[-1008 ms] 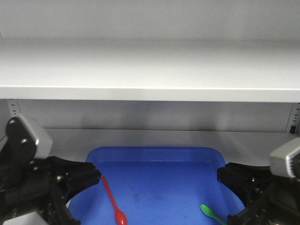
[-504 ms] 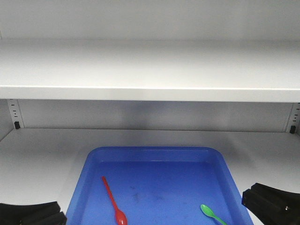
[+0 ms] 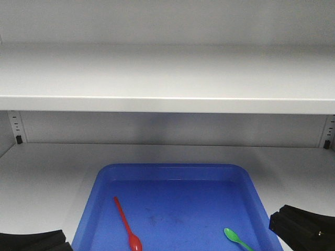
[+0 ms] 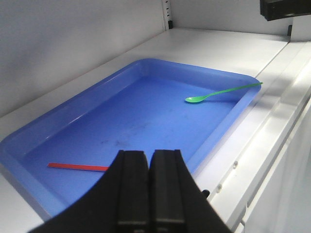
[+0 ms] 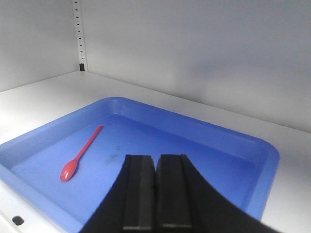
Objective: Sort red and green spoons into left cabinet
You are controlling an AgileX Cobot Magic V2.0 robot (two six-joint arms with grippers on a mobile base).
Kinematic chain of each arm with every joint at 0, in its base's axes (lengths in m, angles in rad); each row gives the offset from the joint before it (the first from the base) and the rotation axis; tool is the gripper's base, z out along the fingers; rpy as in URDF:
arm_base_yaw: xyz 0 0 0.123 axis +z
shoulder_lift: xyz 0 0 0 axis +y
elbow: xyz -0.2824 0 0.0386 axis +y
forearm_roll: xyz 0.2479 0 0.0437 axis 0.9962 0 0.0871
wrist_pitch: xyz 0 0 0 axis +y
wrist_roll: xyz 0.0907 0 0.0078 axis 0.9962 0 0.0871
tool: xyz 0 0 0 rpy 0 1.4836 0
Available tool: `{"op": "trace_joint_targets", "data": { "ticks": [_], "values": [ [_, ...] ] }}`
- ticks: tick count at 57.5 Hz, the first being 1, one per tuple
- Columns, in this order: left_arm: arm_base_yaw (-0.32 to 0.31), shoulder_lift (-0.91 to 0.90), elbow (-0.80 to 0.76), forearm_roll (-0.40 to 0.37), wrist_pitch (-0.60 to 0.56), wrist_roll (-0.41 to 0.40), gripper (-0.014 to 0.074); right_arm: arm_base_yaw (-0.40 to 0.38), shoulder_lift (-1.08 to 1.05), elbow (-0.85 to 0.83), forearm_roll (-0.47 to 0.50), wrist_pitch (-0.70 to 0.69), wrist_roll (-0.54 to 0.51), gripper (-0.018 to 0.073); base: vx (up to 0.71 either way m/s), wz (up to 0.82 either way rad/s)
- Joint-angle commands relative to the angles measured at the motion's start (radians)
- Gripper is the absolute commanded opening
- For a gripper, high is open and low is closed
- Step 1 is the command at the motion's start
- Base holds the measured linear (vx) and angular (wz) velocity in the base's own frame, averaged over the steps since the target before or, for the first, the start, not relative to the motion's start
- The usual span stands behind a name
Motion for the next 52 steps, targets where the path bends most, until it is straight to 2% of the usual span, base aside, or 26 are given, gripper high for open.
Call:
{"op": "trace_joint_targets", "data": {
  "ticks": [1,9,13,18,20,24,29,32,34,39,42,45,52],
  "values": [
    [-0.001,-0.002,-0.028,-0.046,-0.007,-0.009,-0.0003,-0.002,-0.006,-0.028,0.056,0.022,0.002,-0.0004,0.0,0.0],
    [-0.001,-0.002,-0.028,-0.048,-0.055,0.016,-0.0003,-0.002,-0.006,-0.028,0.056,0.022,0.002,-0.0004,0.0,0.0],
    [-0.001,-0.008,-0.028,-0.058,-0.109,-0.06,-0.0003,-0.002,-0.006,-0.028,0.056,0.022,0.002,-0.0004,0.0,0.0],
    [-0.001,-0.035,-0.029,-0.005,-0.263,-0.207,-0.0003,-0.002,-0.006,-0.028,0.056,0.023,0.002,-0.0004,0.0,0.0],
    [-0.001,-0.051,-0.029,0.043,-0.316,-0.272,-0.0003,-0.002,-0.006,-0.028,0.056,0.023,0.002,-0.0004,0.0,0.0],
    [-0.001,-0.098,-0.029,0.19,-0.394,-0.428,-0.0003,-0.002,-0.006,-0.028,0.056,0.023,0.002,-0.0004,0.0,0.0],
    [-0.001,-0.159,-0.029,0.443,-0.415,-0.639,-0.0003,-0.002,-0.006,-0.028,0.056,0.026,0.002,-0.0004,0.0,0.0],
    [-0.001,-0.195,-0.028,0.637,-0.414,-0.778,-0.0003,-0.002,-0.006,-0.028,0.056,0.026,0.002,-0.0004,0.0,0.0],
    [0.0,-0.215,-0.027,0.738,-0.414,-0.866,-0.0003,-0.002,-0.006,-0.028,0.056,0.026,0.002,-0.0004,0.0,0.0],
    [0.035,-0.262,-0.027,0.944,-0.395,-1.075,-0.0003,-0.002,-0.006,-0.028,0.056,0.026,0.002,-0.0004,0.0,0.0],
    [0.073,-0.29,-0.027,1.021,-0.376,-1.17,-0.0003,-0.002,-0.006,-0.028,0.056,0.026,0.002,-0.0004,0.0,0.0],
    [0.115,-0.317,-0.026,1.054,-0.353,-1.223,-0.0003,-0.002,-0.006,-0.028,0.056,0.026,0.002,-0.0004,0.0,0.0],
    [0.199,-0.394,0.024,1.06,-0.355,-1.245,-0.0003,-0.002,-0.006,-0.028,0.056,0.026,0.002,-0.0004,0.0,0.0]
  ]
}}
